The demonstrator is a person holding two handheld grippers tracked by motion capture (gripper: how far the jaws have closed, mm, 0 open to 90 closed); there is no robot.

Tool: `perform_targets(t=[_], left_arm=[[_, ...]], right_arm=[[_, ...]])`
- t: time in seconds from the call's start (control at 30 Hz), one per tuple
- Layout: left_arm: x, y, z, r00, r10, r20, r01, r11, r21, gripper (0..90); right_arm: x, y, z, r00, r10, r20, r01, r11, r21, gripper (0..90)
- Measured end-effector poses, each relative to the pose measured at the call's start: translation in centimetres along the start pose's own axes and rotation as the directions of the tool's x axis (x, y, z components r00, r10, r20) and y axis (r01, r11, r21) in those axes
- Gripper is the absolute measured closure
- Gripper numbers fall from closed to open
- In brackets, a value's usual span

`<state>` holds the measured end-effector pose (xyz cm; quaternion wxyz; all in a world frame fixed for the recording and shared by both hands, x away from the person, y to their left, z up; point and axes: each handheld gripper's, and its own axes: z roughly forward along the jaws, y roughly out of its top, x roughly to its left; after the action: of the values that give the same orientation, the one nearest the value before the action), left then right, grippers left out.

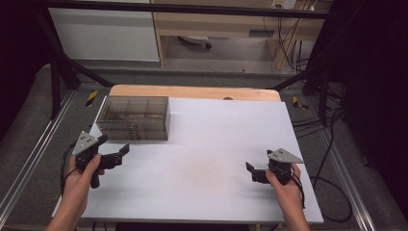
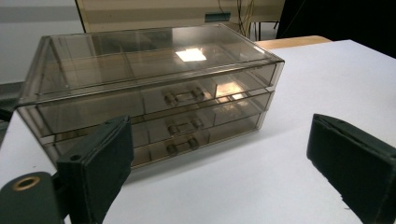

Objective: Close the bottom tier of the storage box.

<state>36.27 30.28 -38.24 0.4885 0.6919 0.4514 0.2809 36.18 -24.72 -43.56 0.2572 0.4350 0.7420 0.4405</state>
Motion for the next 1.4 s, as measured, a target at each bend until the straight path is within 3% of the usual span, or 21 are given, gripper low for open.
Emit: perform_targets(t=[0.1,0.33,0.57,0.77,0.97,1.23,1.4], left_arm=[[0.3,-0.1,-0.7,0.9998,0.022,-0.006,-0.022,0.9997,-0.008,7.6],[1.5,-0.6,-2.6,0.9995,0.023,-0.023,-0.024,0.9995,-0.018,7.7],[2.8,-1.4,-4.3,0.9988,-0.003,-0.048,0.001,0.9995,-0.031,7.7],[3.2,-2.5,-4.7,0.9983,-0.027,-0.051,0.025,0.9993,-0.029,7.7],[2.7,-3.5,-4.2,0.9988,-0.036,-0.034,0.036,0.9991,-0.023,8.2],[1.0,-4.1,-3.5,0.9998,0.003,0.021,-0.003,1.0,0.003,8.3],[-0.2,-4.5,-3.0,0.9995,0.015,0.027,-0.016,0.9993,0.033,7.4]], right_arm=[[0.1,0.4,-0.1,1.0,0.008,-0.002,-0.008,0.9998,-0.02,3.5],[0.4,0.2,-0.9,0.9997,0.019,0.014,-0.018,0.9994,-0.03,2.8],[0.5,-0.5,-1.8,0.9989,0.042,0.019,-0.041,0.9986,-0.032,2.7],[0.3,-1.7,-2.1,0.9981,0.06,0.013,-0.06,0.9975,-0.038,2.7],[0.4,-1.9,-2.1,0.998,0.063,0.005,-0.063,0.9972,-0.042,2.7],[0.8,-2.1,-1.6,0.9989,0.045,-0.014,-0.045,0.9987,-0.022,2.6],[1.0,-2.0,-1.3,0.9989,0.042,-0.023,-0.042,0.999,-0.015,2.6]])
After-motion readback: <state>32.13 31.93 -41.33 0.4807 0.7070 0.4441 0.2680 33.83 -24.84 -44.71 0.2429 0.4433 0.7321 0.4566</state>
